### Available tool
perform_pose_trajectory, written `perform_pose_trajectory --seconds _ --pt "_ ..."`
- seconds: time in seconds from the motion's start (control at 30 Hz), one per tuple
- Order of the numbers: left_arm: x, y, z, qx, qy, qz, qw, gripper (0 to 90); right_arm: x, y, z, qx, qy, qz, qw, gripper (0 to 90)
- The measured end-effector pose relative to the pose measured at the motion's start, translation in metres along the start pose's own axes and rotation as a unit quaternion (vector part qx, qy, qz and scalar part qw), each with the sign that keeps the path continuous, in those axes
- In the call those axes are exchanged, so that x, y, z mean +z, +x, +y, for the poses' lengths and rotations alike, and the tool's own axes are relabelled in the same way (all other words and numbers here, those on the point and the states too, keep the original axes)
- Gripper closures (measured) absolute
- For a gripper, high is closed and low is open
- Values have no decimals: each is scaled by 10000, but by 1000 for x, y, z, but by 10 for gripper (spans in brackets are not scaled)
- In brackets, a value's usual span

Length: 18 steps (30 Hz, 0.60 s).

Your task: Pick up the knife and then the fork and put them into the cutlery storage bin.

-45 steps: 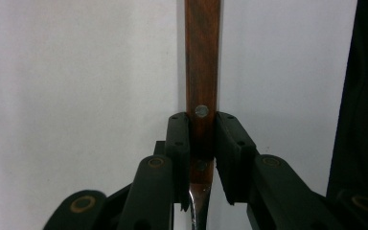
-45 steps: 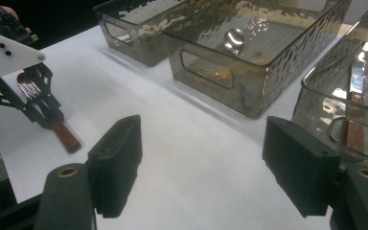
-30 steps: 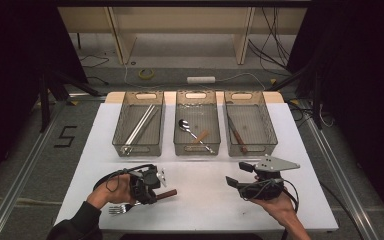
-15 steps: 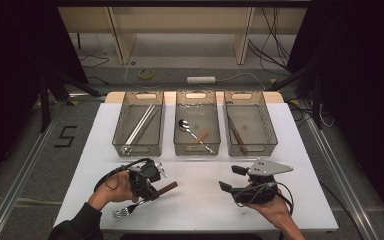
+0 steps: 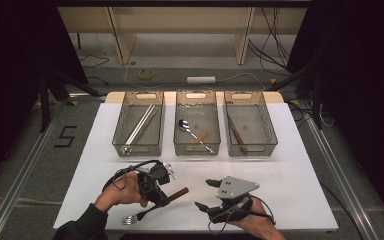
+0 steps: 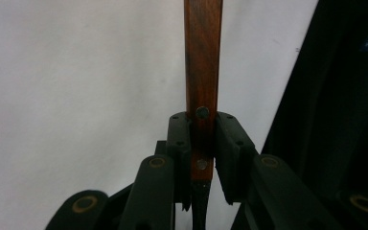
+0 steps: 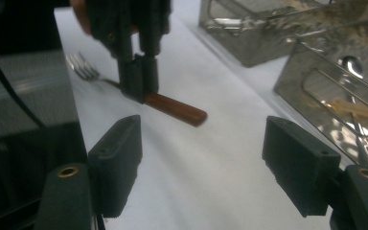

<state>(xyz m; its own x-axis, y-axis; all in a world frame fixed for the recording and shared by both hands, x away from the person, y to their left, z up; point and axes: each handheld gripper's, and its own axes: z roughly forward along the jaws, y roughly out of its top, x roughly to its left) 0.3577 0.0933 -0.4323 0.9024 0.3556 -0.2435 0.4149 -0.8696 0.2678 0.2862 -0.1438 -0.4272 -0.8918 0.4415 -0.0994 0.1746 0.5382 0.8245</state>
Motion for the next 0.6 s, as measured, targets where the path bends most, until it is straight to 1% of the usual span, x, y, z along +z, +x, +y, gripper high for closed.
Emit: perform_pose_trajectory --seconds 0.07,0.13,0.17,0.2,0.23,0.3,0.33,0.4,0.47,0.5,0.53,0.6 --pt "2 -3 4 106 120 -41 9999 769 6 7 0 -268 143 -10 9995 309" --pt "4 -5 8 108 107 -110 9998 768 12 11 0 -448 253 -4 9987 309" --pt "5 -7 10 172 163 -121 9996 768 13 12 0 -522 294 -21 9982 309" --pt "6 -8 12 153 145 -132 9997 768 16 14 0 -613 357 -45 9975 310" --pt "7 -9 14 191 188 -164 9995 768 17 16 0 -675 385 -71 9970 310" --pt "10 -11 18 200 216 -191 9994 768 20 19 -2 -862 473 -96 9951 316" --pt "11 -11 19 237 238 -205 9992 768 23 20 -2 -997 535 -135 9935 318" --pt "14 -13 23 242 279 -227 9991 768 26 22 -4 -1233 609 -187 9903 328" --pt "15 -15 25 281 329 -290 9986 768 30 22 -6 -1409 689 -248 9873 338" --pt "16 -16 27 290 336 -311 9985 768 31 23 -7 -1448 751 -239 9863 346" --pt "16 -17 29 321 354 -316 9984 768 33 24 -8 -1569 830 -260 9838 355" --pt "16 -19 32 346 364 -333 9982 768 37 25 -9 -1742 873 -282 9804 367"
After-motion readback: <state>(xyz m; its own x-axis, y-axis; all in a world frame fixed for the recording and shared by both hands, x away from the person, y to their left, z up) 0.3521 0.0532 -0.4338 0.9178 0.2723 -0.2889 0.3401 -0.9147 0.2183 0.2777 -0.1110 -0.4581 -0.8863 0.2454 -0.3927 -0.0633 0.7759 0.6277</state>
